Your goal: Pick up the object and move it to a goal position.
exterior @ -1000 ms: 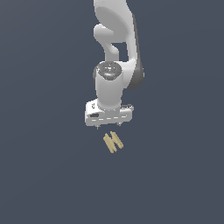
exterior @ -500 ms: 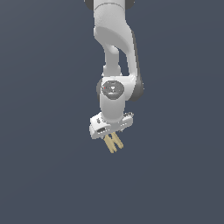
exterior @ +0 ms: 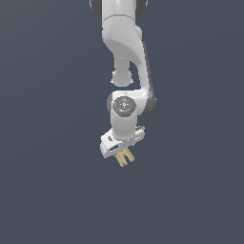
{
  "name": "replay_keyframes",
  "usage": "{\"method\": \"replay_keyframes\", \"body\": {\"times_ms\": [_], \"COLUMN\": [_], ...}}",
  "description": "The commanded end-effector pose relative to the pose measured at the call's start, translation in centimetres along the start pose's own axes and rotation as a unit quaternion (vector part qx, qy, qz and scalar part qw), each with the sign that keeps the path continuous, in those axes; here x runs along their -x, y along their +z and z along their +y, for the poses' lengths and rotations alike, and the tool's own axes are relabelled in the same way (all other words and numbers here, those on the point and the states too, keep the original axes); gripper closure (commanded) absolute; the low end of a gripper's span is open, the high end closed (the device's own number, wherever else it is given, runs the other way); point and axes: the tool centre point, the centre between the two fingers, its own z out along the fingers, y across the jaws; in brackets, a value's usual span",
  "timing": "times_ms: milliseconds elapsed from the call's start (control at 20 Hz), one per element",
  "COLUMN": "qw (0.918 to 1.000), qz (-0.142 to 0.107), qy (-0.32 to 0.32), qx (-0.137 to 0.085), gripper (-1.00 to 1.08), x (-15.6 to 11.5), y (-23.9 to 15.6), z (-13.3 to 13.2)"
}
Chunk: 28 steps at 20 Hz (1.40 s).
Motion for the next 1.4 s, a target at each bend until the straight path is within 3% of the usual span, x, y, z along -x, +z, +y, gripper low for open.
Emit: {"method": "replay_keyframes", "body": {"times_ms": [0, 950, 1000, 1350], "qw": [1.0000, 1.0000, 1.0000, 1.0000], "qz": [0.000, 0.000, 0.000, 0.000], "qy": [-0.004, -0.004, -0.004, -0.004], "qx": [0.000, 0.000, 0.000, 0.000], "gripper": [-0.92, -0.92, 1.08, 1.08], "x": [-0.1, -0.1, -0.1, -0.1], "y": [0.1, 5.1, 5.1, 5.1], "z": [0.0, 0.0, 0.0, 0.0]}}
